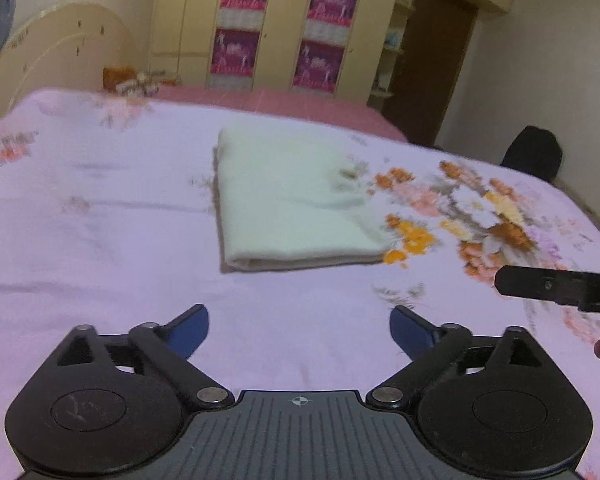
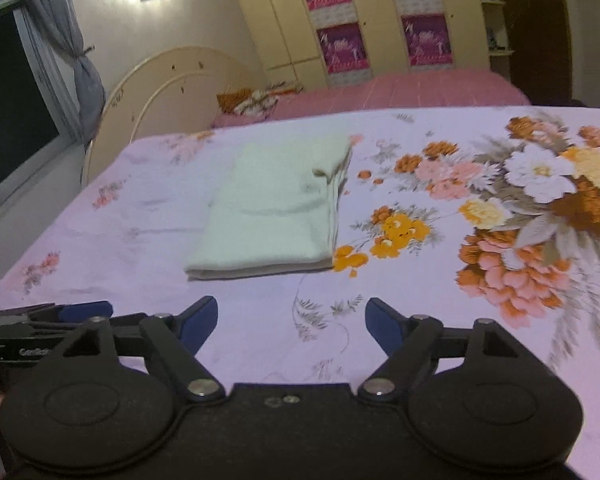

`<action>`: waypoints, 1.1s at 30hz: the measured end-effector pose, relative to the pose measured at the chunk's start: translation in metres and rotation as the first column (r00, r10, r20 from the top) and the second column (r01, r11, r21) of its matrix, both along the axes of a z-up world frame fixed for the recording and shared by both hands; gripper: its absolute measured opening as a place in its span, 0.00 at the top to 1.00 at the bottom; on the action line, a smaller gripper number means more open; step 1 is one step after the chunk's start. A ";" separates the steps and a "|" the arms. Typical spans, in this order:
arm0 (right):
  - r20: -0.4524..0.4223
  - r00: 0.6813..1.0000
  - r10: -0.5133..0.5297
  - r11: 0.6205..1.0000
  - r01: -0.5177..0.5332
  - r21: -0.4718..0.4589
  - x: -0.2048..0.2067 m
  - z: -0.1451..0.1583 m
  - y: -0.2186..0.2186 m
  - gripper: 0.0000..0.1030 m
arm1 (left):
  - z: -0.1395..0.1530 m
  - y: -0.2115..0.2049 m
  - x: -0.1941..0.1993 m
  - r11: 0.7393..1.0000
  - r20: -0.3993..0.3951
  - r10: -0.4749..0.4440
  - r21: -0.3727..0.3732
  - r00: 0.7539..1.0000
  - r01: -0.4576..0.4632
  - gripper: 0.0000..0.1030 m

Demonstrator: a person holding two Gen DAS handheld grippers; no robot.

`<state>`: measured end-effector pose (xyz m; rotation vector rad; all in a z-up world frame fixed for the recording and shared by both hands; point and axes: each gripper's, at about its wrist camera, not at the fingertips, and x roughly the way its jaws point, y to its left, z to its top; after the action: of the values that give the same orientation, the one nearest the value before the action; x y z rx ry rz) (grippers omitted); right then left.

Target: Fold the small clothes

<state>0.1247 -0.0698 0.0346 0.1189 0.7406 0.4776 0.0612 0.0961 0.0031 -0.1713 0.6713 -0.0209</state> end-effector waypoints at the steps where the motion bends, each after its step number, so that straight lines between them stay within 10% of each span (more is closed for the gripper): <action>1: 0.009 1.000 -0.005 1.000 0.005 0.006 -0.007 0.004 -0.001 0.17 | 0.005 -0.003 -0.006 1.000 0.007 -0.003 0.011 1.000 0.003 0.05; 33: 0.250 0.957 -0.147 0.979 0.178 -0.103 -0.099 0.044 0.007 0.04 | 0.050 -0.026 -0.090 0.997 0.122 0.024 0.065 0.992 -0.032 0.00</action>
<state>0.0253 -0.0629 0.0789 0.0036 0.5143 0.2805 -0.0293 0.0700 0.0527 -0.1144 0.5472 0.0176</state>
